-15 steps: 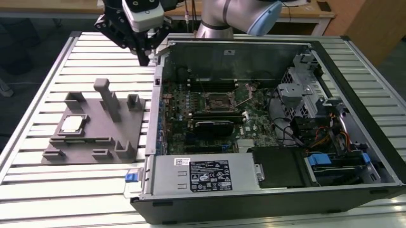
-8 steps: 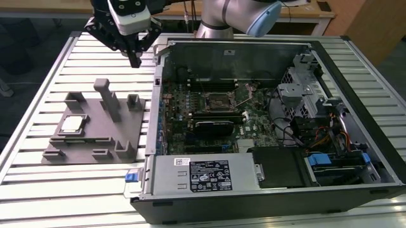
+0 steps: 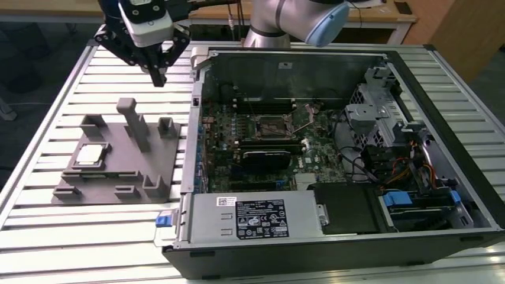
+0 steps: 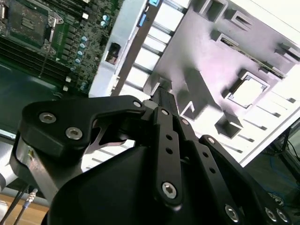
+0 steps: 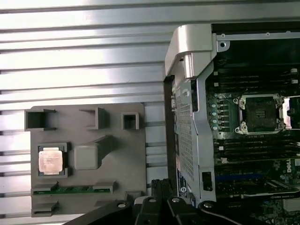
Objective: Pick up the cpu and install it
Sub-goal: 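Reach for the cpu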
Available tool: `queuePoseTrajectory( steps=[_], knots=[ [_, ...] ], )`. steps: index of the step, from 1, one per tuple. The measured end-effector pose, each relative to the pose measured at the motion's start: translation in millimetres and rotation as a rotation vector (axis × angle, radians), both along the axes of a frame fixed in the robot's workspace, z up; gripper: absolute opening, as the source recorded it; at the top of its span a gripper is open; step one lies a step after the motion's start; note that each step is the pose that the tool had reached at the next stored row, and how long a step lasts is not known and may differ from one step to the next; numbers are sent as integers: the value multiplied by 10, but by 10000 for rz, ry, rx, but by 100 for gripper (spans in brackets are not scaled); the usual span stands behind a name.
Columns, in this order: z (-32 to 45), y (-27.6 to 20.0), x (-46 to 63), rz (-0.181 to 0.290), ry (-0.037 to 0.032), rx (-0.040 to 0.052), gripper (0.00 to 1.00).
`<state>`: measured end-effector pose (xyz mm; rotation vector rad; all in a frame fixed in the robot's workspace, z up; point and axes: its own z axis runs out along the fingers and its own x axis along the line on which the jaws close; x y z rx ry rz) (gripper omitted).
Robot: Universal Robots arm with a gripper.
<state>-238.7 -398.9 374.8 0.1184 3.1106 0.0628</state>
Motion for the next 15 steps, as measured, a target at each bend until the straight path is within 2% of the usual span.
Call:
queuePoseTrajectory(
  steps=[15],
  knots=[
    [-83, 0, -333, -1, 0, -46, 11]
  ],
)
